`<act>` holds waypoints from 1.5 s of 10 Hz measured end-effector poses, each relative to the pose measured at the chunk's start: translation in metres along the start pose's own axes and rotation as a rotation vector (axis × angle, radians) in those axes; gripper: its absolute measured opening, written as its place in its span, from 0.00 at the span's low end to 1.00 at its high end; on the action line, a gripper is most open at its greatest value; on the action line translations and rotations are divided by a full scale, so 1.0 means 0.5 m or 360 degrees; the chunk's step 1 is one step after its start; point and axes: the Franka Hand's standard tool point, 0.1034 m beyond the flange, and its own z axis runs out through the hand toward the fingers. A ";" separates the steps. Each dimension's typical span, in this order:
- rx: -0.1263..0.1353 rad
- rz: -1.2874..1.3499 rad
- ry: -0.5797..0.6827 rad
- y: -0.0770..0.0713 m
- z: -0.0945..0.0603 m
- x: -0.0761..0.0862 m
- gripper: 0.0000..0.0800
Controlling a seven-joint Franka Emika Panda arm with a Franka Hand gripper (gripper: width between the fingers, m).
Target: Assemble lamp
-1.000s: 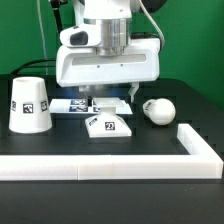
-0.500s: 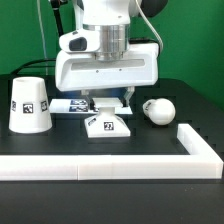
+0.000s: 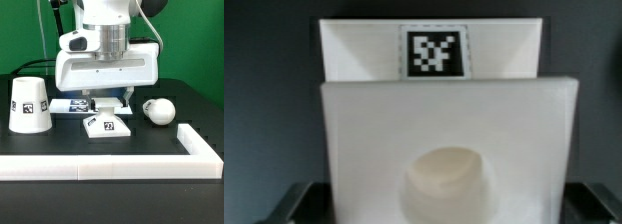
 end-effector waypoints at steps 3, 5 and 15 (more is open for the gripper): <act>0.0006 -0.0018 0.0055 -0.044 0.000 0.073 0.67; 0.0010 -0.0004 0.0110 -0.078 0.000 0.135 0.67; 0.0026 0.0047 0.0258 -0.148 -0.002 0.257 0.67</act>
Offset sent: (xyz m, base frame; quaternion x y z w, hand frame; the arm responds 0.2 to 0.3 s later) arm 0.0389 0.0324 -0.0096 0.0000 0.0124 0.0260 0.9996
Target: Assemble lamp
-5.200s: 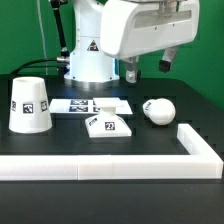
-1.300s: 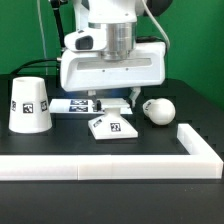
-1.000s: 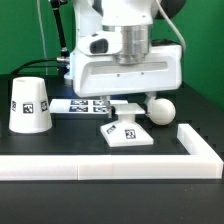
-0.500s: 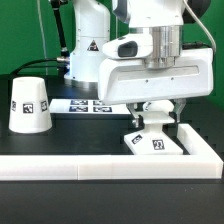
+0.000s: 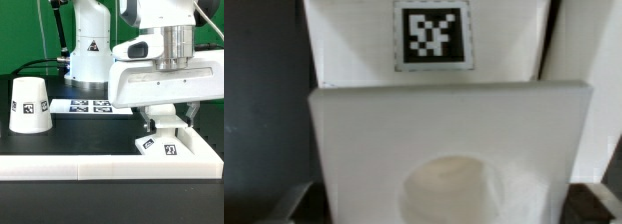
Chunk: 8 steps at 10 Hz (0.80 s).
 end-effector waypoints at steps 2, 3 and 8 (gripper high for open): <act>0.0000 0.0000 0.0000 0.000 0.000 0.000 0.67; 0.0000 0.0000 0.0000 0.000 0.000 0.000 0.67; 0.0000 0.0006 0.0004 -0.001 0.000 0.003 0.67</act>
Offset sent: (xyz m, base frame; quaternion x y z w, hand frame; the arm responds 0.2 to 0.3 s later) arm 0.0133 0.0162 0.0023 0.0420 0.0041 0.1255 0.9912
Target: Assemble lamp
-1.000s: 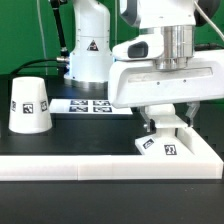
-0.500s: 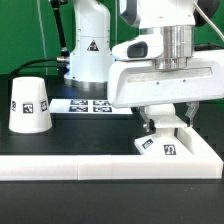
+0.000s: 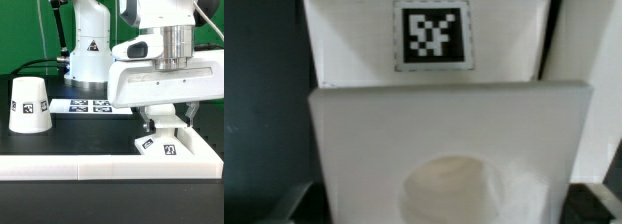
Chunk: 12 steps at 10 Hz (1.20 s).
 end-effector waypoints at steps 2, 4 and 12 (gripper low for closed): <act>0.0000 -0.0001 0.0005 0.001 0.001 0.006 0.76; 0.0000 -0.0002 0.0003 0.001 0.002 0.005 0.85; -0.0040 -0.0203 -0.0040 0.029 -0.132 -0.175 0.87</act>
Offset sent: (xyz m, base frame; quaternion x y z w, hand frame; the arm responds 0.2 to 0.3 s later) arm 0.0000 0.0000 0.0000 0.0000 0.0000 0.0000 1.0000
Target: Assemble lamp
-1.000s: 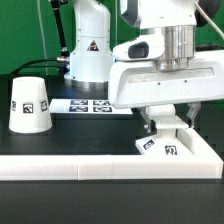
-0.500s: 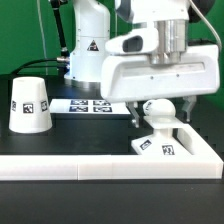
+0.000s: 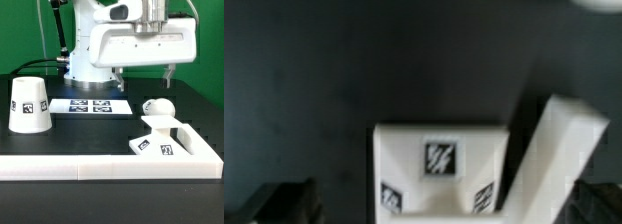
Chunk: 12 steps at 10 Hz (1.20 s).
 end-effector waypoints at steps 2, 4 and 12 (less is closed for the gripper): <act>-0.0002 0.0007 0.0004 -0.059 -0.002 -0.055 0.87; 0.0008 -0.0046 -0.0014 -0.117 0.027 -0.077 0.87; 0.0037 -0.0305 -0.0008 -0.164 0.072 -0.098 0.87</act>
Offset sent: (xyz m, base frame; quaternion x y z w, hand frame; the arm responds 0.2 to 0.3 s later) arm -0.0138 0.0384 -0.0264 -0.0443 -0.0127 -0.0508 0.9976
